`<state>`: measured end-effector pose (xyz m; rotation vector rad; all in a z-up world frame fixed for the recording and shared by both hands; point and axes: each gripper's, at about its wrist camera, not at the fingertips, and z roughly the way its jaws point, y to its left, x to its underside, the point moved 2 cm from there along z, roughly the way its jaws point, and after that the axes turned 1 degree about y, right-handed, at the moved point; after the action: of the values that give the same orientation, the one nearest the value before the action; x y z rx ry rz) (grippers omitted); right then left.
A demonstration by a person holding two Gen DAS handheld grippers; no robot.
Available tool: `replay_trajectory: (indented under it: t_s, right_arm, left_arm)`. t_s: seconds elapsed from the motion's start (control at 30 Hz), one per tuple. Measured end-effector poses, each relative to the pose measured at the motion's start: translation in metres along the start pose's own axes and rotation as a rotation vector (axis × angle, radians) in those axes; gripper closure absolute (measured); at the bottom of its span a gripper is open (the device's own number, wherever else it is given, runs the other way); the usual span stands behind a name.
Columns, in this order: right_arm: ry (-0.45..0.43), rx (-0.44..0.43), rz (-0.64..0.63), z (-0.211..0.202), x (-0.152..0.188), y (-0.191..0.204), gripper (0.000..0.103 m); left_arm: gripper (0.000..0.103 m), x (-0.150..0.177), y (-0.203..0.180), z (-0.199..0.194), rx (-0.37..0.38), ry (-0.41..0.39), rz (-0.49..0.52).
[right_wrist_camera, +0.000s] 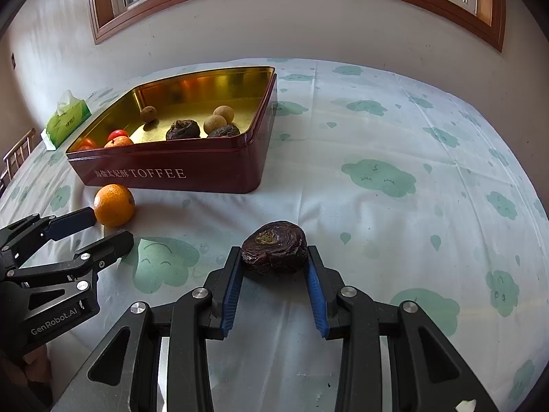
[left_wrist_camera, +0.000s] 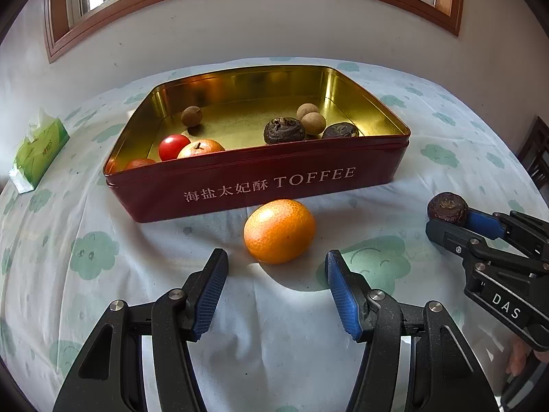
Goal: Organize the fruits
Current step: 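Grasp the last tangerine with the left tool while the right tool holds the wrinkled fruit, then carry the tangerine and wrinkled fruit with both tools over the red tin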
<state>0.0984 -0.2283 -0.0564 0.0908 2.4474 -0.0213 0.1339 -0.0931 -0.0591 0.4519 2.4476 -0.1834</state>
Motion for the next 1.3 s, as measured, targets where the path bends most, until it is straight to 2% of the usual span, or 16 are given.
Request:
replay_trajectory:
  t_s: [0.53, 0.8, 1.3]
  right_arm:
    - [0.000, -0.008, 0.008, 0.000, 0.000, -0.001, 0.069]
    - [0.000, -0.008, 0.008, 0.000, -0.001, -0.001, 0.069]
    - [0.003, 0.011, -0.005, 0.001, -0.001, 0.002, 0.069]
  left_arm:
    - [0.044, -0.017, 0.006, 0.015, -0.026, 0.004, -0.028]
    - [0.062, -0.017, 0.010, 0.013, -0.028, -0.005, -0.042]
    - [0.063, -0.011, 0.010, 0.007, -0.054, -0.008, -0.033]
